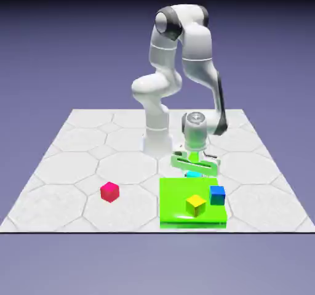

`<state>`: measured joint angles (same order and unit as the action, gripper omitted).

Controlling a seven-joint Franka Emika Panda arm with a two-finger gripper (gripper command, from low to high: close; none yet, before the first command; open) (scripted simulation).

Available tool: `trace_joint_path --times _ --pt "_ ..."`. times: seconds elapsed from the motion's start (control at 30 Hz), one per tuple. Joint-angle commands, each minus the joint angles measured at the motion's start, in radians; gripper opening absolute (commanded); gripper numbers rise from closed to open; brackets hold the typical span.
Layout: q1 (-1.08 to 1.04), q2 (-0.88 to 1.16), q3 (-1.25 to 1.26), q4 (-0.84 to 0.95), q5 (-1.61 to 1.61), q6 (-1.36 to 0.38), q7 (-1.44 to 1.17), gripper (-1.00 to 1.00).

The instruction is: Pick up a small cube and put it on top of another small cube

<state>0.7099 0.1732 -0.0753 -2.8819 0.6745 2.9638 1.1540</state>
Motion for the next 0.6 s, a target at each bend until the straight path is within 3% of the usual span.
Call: trace_joint_path --times 0.0,0.4,0.57 --pt "0.015 -0.022 -0.027 -0.006 -0.043 -0.015 0.031 -1.00" --pt "0.198 -0.289 -0.355 -0.076 -0.564 -0.185 0.413 -1.00" --pt "0.091 -0.264 -0.254 0.008 -0.589 -0.251 0.333 -1.00"
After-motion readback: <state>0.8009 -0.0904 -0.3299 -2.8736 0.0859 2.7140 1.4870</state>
